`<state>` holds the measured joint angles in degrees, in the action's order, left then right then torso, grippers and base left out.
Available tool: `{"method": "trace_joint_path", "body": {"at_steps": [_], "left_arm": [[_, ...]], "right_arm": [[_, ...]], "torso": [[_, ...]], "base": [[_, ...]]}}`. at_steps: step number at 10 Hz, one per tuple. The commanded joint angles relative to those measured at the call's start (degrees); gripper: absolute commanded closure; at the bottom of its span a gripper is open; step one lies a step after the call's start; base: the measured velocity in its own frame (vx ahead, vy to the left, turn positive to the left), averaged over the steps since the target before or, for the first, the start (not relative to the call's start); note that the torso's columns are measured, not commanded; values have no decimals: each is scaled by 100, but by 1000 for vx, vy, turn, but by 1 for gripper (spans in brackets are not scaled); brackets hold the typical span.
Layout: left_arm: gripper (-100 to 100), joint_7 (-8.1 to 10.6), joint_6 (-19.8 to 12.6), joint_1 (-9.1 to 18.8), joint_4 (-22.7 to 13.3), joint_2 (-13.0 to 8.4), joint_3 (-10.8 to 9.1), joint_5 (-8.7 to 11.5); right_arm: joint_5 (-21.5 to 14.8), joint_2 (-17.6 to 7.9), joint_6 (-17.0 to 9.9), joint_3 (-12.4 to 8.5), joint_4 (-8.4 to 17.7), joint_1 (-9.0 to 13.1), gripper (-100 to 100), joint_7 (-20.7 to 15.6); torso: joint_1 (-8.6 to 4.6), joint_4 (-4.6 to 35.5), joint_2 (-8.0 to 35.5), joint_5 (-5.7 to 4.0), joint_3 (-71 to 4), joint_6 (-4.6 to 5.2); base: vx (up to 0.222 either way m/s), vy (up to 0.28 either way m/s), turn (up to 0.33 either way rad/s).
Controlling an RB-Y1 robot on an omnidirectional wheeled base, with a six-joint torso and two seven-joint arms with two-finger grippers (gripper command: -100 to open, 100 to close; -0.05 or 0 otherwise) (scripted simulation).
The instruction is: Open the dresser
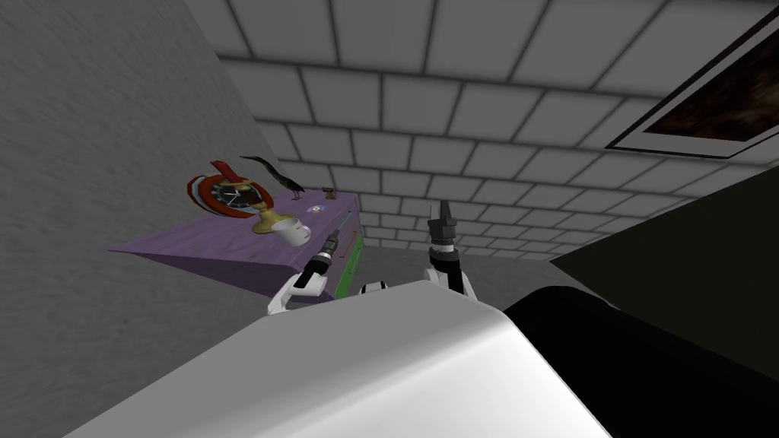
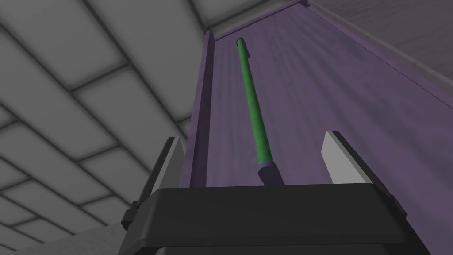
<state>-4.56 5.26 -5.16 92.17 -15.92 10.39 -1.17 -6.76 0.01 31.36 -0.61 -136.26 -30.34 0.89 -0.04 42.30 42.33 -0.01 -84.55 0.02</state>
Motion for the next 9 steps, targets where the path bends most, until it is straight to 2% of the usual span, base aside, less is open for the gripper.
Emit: {"method": "trace_joint_path", "body": {"at_steps": [1,2,3,5,7,8,9], "left_arm": [[-100,45,84,321,-468,-8,-20,-5],[-100,45,84,321,-585,-8,-20,-5],[-100,151,280,532,-718,-66,-73,8],[-100,151,280,792,-1010,-66,-73,8],[-100,151,280,792,-1257,-66,-73,8],[-100,151,280,792,-1257,-66,-73,8],[-100,258,477,1026,-1429,-124,-126,20]], "right_arm": [[0,0,0,0,0,-1,0,0],[0,-1,0,-1,0,-1,0,0],[0,-1,0,-1,0,-2,0,0],[0,0,0,-1,0,-1,0,0],[0,-1,0,-1,0,-1,0,0],[0,-1,0,-1,0,-2,0,0],[0,-1,0,-1,0,-2,0,0]], "torso": [[12,-2,-10,3,-5,-2],[14,-6,-19,4,-11,-4],[11,-6,-20,3,-12,-4],[-1,2,5,-1,4,-2],[7,-4,-14,2,-7,-3],[7,-5,-16,2,-9,-3],[6,-3,-13,1,-7,-2]], "base": [[-34,-5,8],[-11,-4,7],[-58,-11,-71],[-54,-12,-17],[-8,-1,3],[0,0,0],[-63,-11,-67]]}}
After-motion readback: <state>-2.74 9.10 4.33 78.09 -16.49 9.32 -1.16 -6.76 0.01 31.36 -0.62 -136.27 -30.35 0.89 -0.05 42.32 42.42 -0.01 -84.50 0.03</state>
